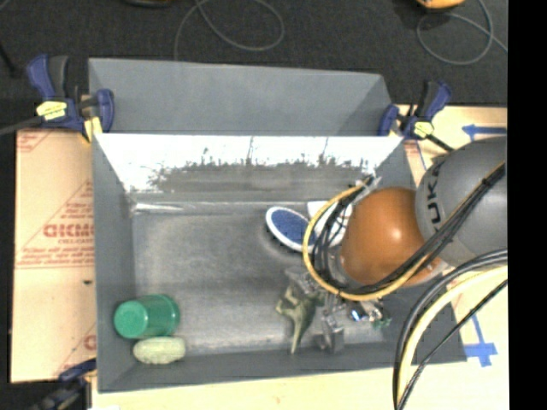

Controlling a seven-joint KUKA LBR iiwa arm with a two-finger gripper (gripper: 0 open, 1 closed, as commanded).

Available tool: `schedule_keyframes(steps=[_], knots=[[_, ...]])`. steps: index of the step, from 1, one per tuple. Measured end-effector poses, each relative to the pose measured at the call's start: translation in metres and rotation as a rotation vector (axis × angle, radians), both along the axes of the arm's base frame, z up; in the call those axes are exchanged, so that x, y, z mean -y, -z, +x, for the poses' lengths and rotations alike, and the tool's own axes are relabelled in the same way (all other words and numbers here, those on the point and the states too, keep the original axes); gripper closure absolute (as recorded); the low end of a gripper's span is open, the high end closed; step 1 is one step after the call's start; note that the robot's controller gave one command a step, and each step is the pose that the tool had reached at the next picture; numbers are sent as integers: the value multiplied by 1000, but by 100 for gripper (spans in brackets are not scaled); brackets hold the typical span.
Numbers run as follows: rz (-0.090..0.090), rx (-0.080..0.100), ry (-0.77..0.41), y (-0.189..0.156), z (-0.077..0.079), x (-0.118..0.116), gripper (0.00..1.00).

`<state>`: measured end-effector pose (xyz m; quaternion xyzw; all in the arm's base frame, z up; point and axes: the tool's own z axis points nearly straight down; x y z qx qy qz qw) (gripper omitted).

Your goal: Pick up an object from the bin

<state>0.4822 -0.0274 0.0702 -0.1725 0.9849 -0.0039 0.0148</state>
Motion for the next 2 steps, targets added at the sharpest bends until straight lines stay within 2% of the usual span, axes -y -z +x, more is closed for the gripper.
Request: schedule_keyframes(steps=[1,2], knots=[[1,-3,-88,-3,-3,-11,0],[-5,-17,-340,-3,-1,-30,100]])
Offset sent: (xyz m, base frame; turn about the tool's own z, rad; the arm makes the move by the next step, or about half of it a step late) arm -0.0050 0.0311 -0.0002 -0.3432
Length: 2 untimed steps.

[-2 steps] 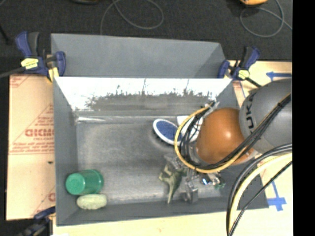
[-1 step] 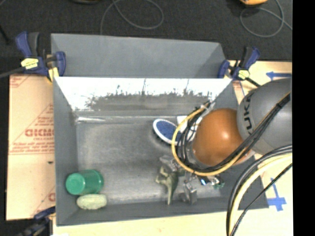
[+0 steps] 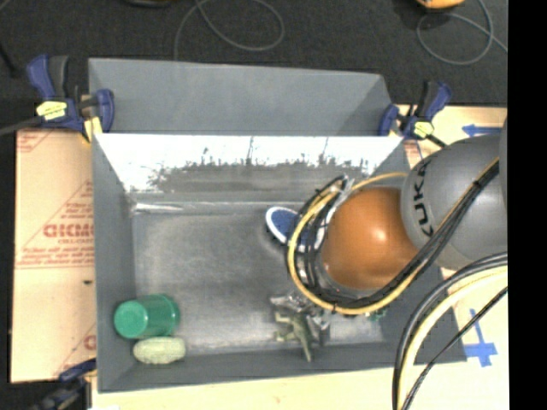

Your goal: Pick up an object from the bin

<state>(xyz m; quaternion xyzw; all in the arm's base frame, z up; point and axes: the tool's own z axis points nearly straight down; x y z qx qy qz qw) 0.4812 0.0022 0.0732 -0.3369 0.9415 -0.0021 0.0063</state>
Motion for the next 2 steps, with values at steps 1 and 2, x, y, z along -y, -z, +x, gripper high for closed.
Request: schedule_keyframes(steps=[1,2], knots=[[0,0,0,0,0,0,100],[0,-4,1,-4,-1,0,100]])
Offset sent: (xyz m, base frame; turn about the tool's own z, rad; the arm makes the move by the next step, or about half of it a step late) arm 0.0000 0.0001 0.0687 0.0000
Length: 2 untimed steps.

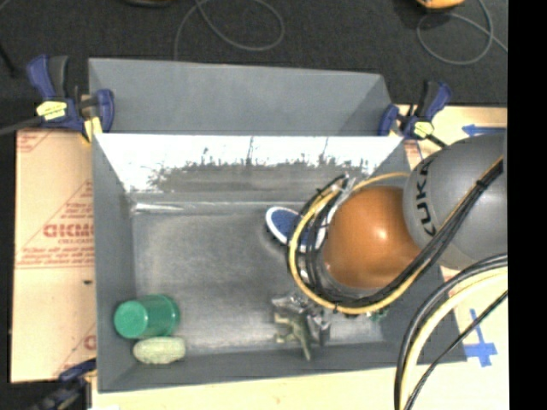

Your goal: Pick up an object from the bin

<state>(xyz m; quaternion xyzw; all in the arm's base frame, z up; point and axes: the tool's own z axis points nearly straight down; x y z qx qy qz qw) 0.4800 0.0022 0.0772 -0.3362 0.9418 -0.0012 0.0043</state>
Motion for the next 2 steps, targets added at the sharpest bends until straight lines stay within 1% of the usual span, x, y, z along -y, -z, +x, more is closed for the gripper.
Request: schedule_keyframes(steps=[1,2], knots=[[0,-15,0,-19,-3,-1,100],[0,-11,0,-41,-2,-1,100]])
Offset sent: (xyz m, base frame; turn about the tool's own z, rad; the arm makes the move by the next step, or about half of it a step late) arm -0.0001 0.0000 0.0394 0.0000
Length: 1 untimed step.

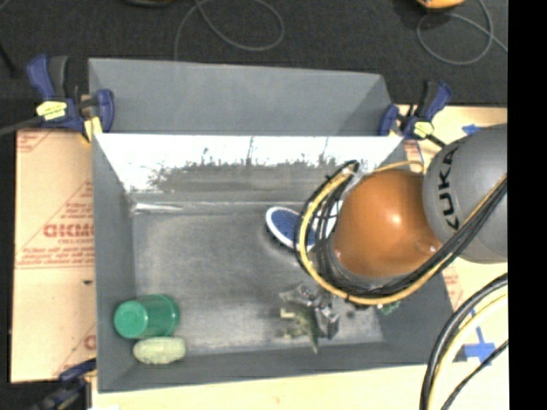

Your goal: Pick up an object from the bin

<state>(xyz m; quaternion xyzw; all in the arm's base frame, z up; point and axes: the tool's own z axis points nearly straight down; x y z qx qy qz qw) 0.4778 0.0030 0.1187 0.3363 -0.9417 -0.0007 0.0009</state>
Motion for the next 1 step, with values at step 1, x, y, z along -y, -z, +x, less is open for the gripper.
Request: schedule_keyframes(steps=[1], knots=[[0,5,1,-15,1,0,100]])
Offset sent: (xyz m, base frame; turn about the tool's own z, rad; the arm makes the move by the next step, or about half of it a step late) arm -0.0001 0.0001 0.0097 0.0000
